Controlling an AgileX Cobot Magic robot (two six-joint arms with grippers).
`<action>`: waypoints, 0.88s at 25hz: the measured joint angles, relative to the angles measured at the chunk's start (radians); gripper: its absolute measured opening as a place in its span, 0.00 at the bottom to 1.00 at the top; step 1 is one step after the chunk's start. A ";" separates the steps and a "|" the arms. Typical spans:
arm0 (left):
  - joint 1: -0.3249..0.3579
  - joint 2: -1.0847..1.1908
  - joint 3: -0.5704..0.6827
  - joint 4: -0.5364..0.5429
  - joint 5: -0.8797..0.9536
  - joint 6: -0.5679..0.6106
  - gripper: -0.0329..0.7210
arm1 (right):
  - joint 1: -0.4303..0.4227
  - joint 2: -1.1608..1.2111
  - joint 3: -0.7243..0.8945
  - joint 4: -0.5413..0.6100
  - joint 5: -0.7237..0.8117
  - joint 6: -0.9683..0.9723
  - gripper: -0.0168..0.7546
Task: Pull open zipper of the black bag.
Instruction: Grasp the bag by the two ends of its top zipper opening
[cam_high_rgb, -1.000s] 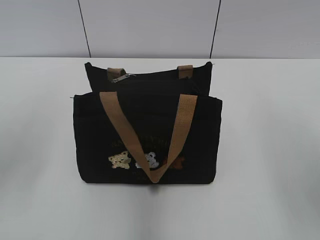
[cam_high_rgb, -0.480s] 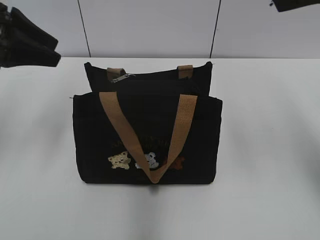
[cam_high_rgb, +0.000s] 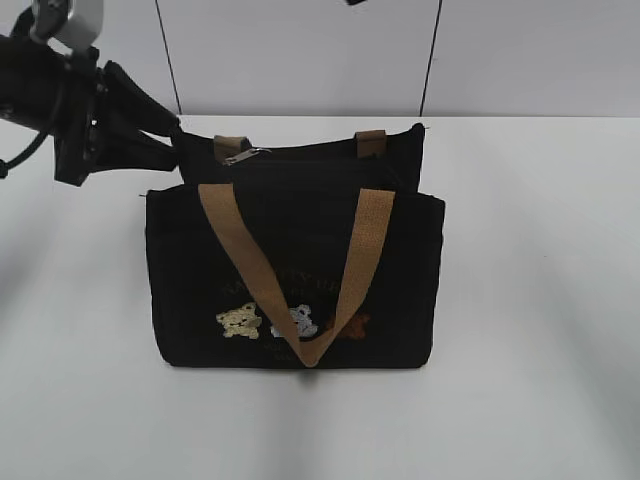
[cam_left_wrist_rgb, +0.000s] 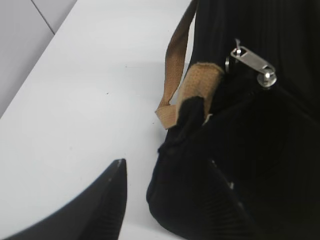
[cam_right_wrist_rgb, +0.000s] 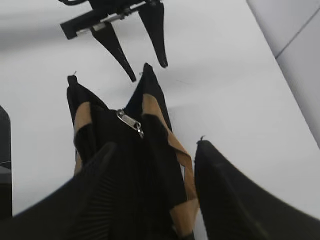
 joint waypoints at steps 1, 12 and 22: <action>-0.006 0.011 -0.003 0.000 -0.007 0.009 0.54 | 0.015 0.029 -0.029 0.000 0.005 0.001 0.51; -0.011 0.051 -0.023 -0.007 0.034 0.022 0.32 | 0.102 0.207 -0.113 0.001 0.026 -0.075 0.51; -0.011 0.051 -0.023 -0.007 0.058 0.025 0.12 | 0.151 0.300 -0.113 0.027 -0.039 -0.166 0.51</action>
